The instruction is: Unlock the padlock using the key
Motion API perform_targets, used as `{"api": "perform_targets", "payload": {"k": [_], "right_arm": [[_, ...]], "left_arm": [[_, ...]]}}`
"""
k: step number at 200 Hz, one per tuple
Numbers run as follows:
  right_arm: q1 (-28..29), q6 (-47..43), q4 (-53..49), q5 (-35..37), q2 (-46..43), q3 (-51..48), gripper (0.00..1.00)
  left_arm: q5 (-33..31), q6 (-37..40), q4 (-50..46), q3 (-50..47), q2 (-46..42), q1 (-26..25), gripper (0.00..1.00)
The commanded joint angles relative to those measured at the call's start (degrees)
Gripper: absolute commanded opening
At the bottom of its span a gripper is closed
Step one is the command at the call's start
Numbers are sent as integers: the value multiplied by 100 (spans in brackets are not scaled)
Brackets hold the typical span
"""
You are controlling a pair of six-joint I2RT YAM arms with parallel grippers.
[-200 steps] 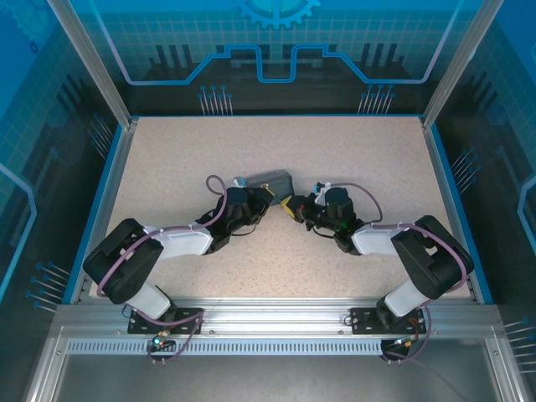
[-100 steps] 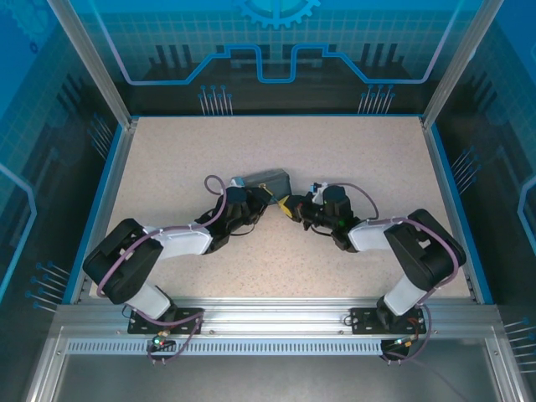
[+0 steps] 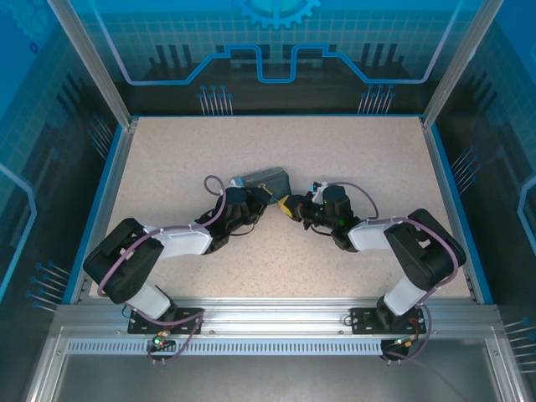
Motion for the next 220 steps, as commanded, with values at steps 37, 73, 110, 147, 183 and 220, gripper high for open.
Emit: {"api": "perform_targets", "payload": {"k": [37,73,110,147,183,220], "right_arm": [[-119,-282,-2,-151,-105,-37,0],[-128,-168,181,-99,-33,-196,0],[-136,-143,235,-55,-125,-368,0],[-187,-156,251,-43,-316,-491,0],[-254,-147,271,-99,-506,-588,0],[-259,-233,13,-39,-799,-677,0]], "left_arm": [[951,-51,299,-112,-257,-137,0],[906,-93,300,-85,-239,-129,0],[913,-124,339,-55,-233,-118,0],[904,-186,337,-59,-236,-113,0],[913,-227,370,-76,-209,-89,0],[895,-256,396,-94,-191,-68,0]]}}
